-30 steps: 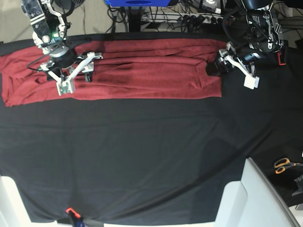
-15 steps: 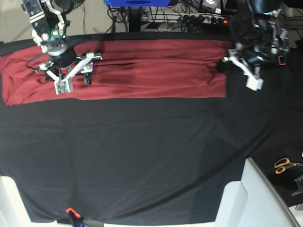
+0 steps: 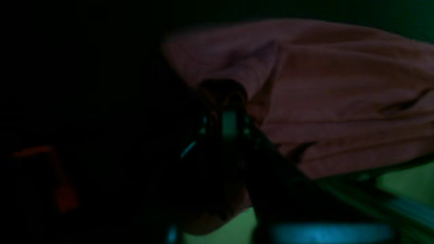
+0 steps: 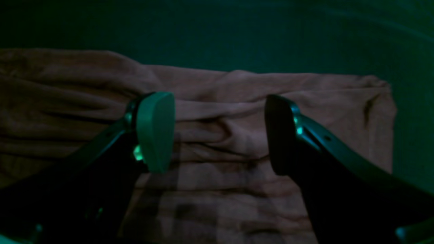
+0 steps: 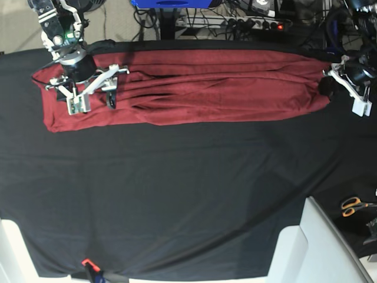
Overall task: Fold the T-shirt properly
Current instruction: 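Grasp the opposite end of the folded shirt with the left gripper, then fold the held end with the left gripper toward the right gripper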
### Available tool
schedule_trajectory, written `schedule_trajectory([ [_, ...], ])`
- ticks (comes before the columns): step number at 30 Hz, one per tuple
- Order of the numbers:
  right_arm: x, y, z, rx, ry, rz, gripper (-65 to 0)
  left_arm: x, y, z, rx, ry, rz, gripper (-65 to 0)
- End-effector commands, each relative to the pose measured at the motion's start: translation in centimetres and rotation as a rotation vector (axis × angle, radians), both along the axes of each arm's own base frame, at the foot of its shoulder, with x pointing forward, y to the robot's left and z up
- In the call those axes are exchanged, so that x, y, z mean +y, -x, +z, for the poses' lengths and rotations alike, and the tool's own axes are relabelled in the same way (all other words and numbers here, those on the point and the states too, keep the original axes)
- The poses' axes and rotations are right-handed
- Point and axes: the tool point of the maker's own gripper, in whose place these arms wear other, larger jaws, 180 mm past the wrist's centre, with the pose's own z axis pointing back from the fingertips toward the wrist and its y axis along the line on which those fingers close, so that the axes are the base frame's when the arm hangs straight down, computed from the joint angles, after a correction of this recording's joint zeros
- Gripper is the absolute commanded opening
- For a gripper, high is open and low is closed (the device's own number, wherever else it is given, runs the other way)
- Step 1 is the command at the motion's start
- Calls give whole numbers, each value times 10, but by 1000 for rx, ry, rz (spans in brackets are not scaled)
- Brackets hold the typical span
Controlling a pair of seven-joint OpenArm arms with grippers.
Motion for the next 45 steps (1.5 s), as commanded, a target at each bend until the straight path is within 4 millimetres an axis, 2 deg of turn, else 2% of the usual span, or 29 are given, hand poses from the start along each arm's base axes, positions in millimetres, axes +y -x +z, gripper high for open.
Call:
schedule_trajectory([
  [1, -1, -6, 9, -41, 0, 1, -258, -10, -9, 15, -68, 1, -24, -650],
  [3, -1, -7, 9, -42, 0, 1, -258, -33, -11, 26, -109, -3, -71, -650],
  [6, -1, -7, 9, -42, 0, 1, -258, -78, -15, 35, -142, 13, -191, -650],
  [11, -3, -8, 10, -46, 3, 0, -258, -156, -13, 42, -158, 78, -406, -650],
  [13, -5, -9, 11, -50, 5, -4, -258, -170, -13, 38, -136, 103, -406, -650],
  [18, -30, -16, 17, -72, 30, -70, -258, -218, -15, 33, -114, 173, -488, -650],
  [22, -40, -19, 20, -82, 41, -93, -258, -237, -24, 34, -108, 196, -488, -650],
  [26, -40, -18, 20, -81, 40, -92, -258, -262, -36, 40, -125, 227, -511, -650],
  [32, -39, -18, 19, -81, 40, -91, -258, -286, -40, 28, -89, 263, -557, -650],
  [37, -40, -18, 20, -81, 40, -92, -258, -290, -42, 17, -56, 279, -548, -650],
  [45, -40, -18, 20, -81, 40, -92, -258, -304, -46, 21, -70, 297, -570, -650],
])
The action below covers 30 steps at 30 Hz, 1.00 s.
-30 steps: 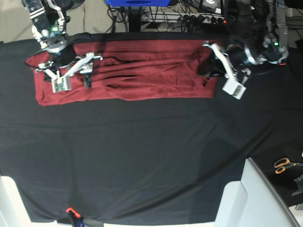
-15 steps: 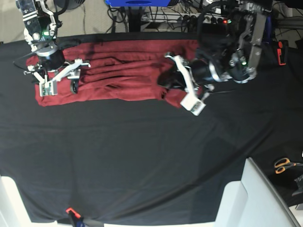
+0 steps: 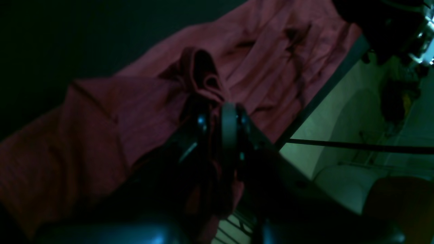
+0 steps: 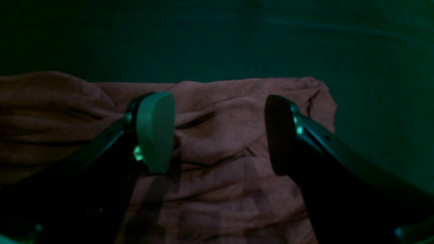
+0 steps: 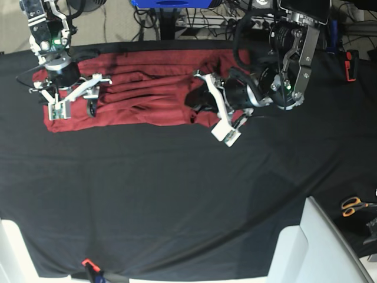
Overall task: Fold the T-shirt properly
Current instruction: 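Fold the held end with the left gripper toward the right gripper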
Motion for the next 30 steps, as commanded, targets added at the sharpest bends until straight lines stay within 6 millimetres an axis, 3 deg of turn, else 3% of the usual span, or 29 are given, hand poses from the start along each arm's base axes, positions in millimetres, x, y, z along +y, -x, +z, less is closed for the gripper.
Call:
schedule_trajectory([
  [1, -1, -7, 12, -51, 5, 7, -258, -6, -6, 10, -31, 35, 2, -650],
  [30, 0, -6, 12, -49, 4, 10, -258, -18, -8, 15, -36, 63, -4, -650],
])
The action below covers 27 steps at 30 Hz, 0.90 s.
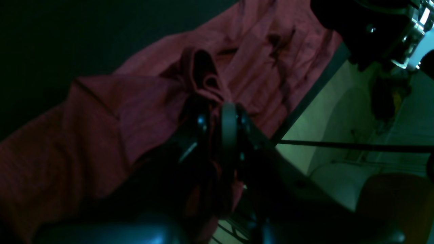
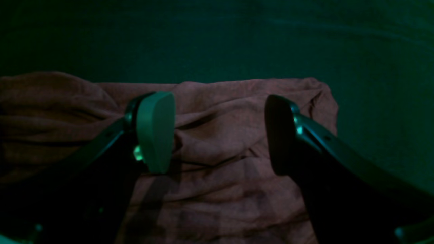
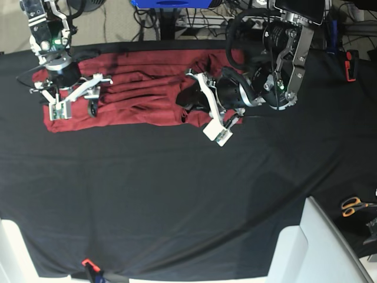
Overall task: Fold the T-shirt properly
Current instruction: 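Fold the held end with the left gripper toward the right gripper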
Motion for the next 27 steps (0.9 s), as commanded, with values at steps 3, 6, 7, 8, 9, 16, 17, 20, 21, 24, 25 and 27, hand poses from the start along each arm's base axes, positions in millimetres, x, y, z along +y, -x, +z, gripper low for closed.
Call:
schedule_trajectory([
  [3, -1, -7, 12, -49, 7, 5, -258, -2, -10, 6, -20, 30, 11, -650],
  [6, -1, -7, 12, -49, 7, 5, -258, -1, -9, 3, -10, 27, 15, -650],
  [7, -1, -7, 12, -49, 7, 5, -258, -2, -9, 3, -10, 29, 15, -650],
  [8, -1, -7, 12, -49, 7, 5, -258, -3, -9, 3, -10, 32, 15, -650],
  [9, -1, -7, 12, -49, 7, 5, -258, -6, -9, 4, -10, 40, 16, -650],
  [16, -1, -7, 12, -49, 7, 5, -258, -9, -9, 5, -10, 47, 17, -650],
  [17, -1, -7, 12, -49, 7, 5, -258, -9, -9, 5, -9, 47, 16, -650],
  [20, -1, -7, 12, -49, 7, 5, -258, -21, -7, 8, -18, 52, -30, -650],
  [21, -1, -7, 12, -49, 7, 5, -258, -26, -6, 8, -20, 53, -48, -650],
  [24, -1, -7, 12, -49, 7, 5, -258, -30, -7, 10, -27, 55, -58, -650],
  [25, -1, -7, 12, -49, 7, 5, -258, -30, -8, 11, -28, 55, -58, -650],
  [27, -1, -7, 12, -49, 7, 5, -258, -29, -10, 12, -31, 57, -54, -650],
])
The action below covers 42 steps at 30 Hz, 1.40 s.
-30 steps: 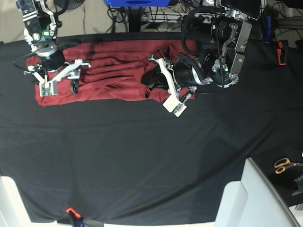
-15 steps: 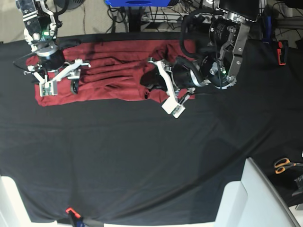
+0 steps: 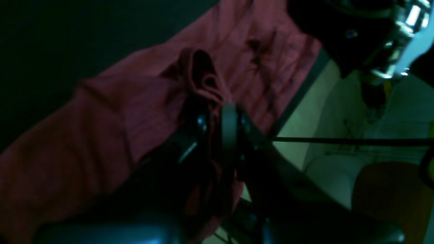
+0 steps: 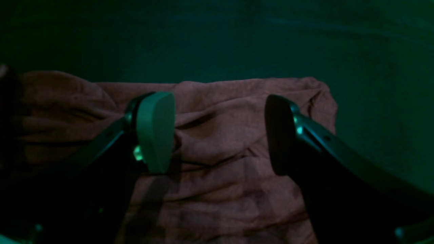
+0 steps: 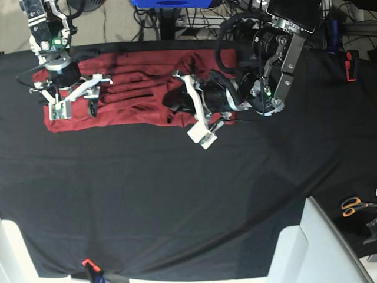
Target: Fold the T-shirt properly
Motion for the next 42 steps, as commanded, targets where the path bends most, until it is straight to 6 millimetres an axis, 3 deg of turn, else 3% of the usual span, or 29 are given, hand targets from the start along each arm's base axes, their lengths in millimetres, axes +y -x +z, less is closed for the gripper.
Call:
schedule_trajectory([
  [1, -1, -7, 12, -49, 6, 6, -258, -5, -9, 13, -40, 41, 4, -650],
  [15, -2, -7, 12, -50, 7, 4, -258, -2, -5, -2, 8, 28, 15, -650],
  [21, -2, -7, 12, -50, 7, 4, -257, -14, -11, 6, -8, 54, 8, -650],
  [27, -2, -7, 12, -51, 6, 4, -254, -20, -17, -3, 33, 62, 16, -650],
  [28, -2, -7, 12, -51, 6, 4, -254, -22, -17, -5, 41, 67, 17, -638],
  [31, -2, -7, 12, -51, 6, 4, -254, -34, -14, -4, 46, 81, -5, -459],
  [33, -2, -8, 13, -53, 6, 4, -254, -49, -9, 1, 32, 80, -66, -408],
  [37, -2, -9, 13, -56, 6, 4, -254, -78, 2, 7, 5, 74, -196, -406],
  [42, -3, -9, 14, -58, 8, -2, -254, -91, -2, 18, -21, 92, -220, -410],
])
